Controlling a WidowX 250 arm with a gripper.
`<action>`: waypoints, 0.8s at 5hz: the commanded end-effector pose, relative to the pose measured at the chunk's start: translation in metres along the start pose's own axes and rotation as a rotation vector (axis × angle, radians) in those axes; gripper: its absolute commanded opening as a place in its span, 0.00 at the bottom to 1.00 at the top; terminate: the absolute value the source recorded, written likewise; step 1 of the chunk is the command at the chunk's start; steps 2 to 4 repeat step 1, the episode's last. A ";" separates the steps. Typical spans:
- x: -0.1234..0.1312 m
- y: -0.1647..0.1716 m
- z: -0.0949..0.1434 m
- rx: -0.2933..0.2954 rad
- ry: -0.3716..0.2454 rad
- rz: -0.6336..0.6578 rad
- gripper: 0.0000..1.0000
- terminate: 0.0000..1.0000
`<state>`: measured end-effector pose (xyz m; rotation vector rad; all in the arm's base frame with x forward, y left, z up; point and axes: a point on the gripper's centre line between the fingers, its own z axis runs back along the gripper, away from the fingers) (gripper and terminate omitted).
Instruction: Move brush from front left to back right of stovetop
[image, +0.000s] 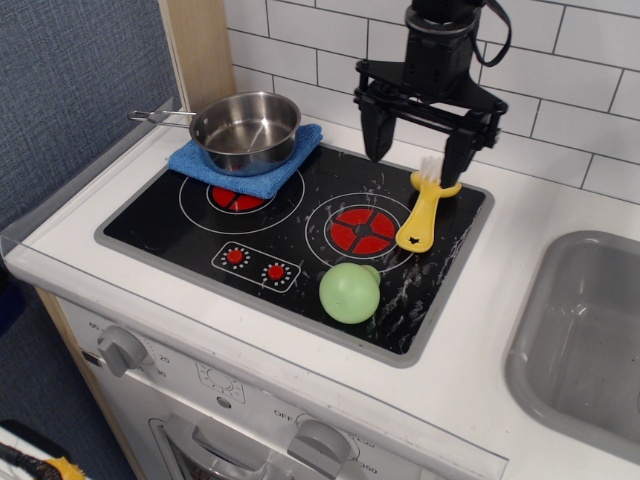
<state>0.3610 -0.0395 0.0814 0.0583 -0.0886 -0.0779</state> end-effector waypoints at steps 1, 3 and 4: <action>0.004 -0.002 0.028 -0.002 -0.072 -0.005 1.00 1.00; 0.004 -0.002 0.028 -0.002 -0.072 -0.005 1.00 1.00; 0.004 -0.002 0.028 -0.002 -0.072 -0.005 1.00 1.00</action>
